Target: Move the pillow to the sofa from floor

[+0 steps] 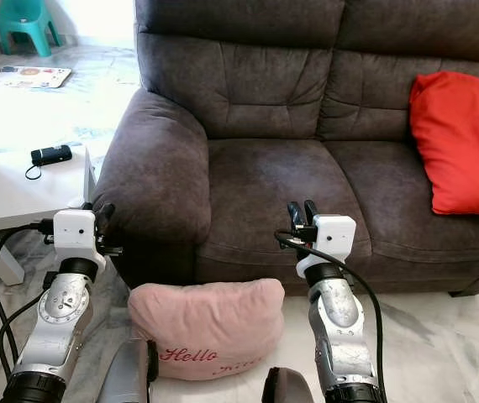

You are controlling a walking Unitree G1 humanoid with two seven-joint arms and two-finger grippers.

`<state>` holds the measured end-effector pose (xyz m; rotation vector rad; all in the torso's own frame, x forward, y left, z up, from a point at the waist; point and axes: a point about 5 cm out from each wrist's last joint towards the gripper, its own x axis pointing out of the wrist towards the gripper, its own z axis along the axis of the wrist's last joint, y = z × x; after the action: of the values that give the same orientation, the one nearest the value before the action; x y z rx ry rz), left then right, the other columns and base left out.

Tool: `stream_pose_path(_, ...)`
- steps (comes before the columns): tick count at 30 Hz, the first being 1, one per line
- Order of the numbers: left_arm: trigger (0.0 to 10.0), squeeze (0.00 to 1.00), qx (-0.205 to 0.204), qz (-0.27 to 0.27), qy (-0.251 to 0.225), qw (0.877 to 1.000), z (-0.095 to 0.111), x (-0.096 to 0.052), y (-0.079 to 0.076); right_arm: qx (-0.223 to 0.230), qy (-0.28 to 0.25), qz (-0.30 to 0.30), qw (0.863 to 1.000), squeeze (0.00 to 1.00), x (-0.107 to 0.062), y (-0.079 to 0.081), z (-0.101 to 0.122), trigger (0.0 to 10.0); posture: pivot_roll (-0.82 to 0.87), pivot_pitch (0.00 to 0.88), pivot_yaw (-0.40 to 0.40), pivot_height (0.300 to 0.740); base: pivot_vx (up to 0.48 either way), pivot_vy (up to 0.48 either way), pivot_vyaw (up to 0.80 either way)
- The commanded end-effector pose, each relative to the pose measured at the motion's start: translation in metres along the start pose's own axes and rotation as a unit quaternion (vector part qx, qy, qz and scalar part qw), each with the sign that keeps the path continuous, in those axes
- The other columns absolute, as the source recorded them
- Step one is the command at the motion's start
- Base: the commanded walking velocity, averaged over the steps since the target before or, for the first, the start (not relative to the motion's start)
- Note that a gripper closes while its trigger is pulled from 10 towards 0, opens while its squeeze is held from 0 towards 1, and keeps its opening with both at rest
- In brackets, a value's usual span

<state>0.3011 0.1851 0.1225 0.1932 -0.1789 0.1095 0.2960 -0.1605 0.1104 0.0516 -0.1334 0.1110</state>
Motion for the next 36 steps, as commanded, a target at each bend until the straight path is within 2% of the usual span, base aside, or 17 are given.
stream_pose_path(1,10.0,0.0,-0.006,-0.01,0.001,1.0,0.001,0.0,-0.006,-0.005,-0.009,-0.003,1.0,0.0,0.002,-0.003,0.006,10.0,0.1,0.0,-0.113,0.573,0.0,0.0,0.0)
stream_pose_path(7,10.0,0.0,-0.007,-0.01,0.001,1.0,0.0,0.0,-0.007,-0.008,-0.015,0.003,1.0,0.0,0.003,-0.001,0.007,10.0,0.1,0.0,-0.113,0.54,0.0,0.0,0.0)
stream_pose_path(12,10.0,0.0,-0.008,-0.01,0.003,1.0,0.0,0.0,-0.006,-0.003,-0.019,0.009,1.0,0.0,0.002,0.0,0.008,10.0,0.1,0.0,-0.113,0.54,0.0,0.0,0.0)
stream_pose_path(21,10.0,0.0,-0.041,-0.001,0.031,0.999,-0.008,-0.002,-0.002,-0.011,-0.014,0.016,1.0,0.0,0.002,0.001,0.007,10.0,0.1,0.0,-0.116,0.54,0.0,0.0,0.0)
stream_pose_path(28,10.0,0.0,-0.043,0.002,0.04,0.998,-0.012,-0.004,0.001,-0.019,-0.012,0.032,0.999,0.0,0.001,0.003,0.006,10.0,0.1,0.0,-0.116,0.54,0.0,0.0,0.0)
stream_pose_path(36,10.0,0.0,-0.048,-0.003,0.043,0.998,-0.013,-0.004,-0.001,-0.018,-0.011,0.039,0.999,0.0,0.001,0.005,0.006,10.0,0.1,0.0,-0.117,0.54,0.0,0.0,0.72)
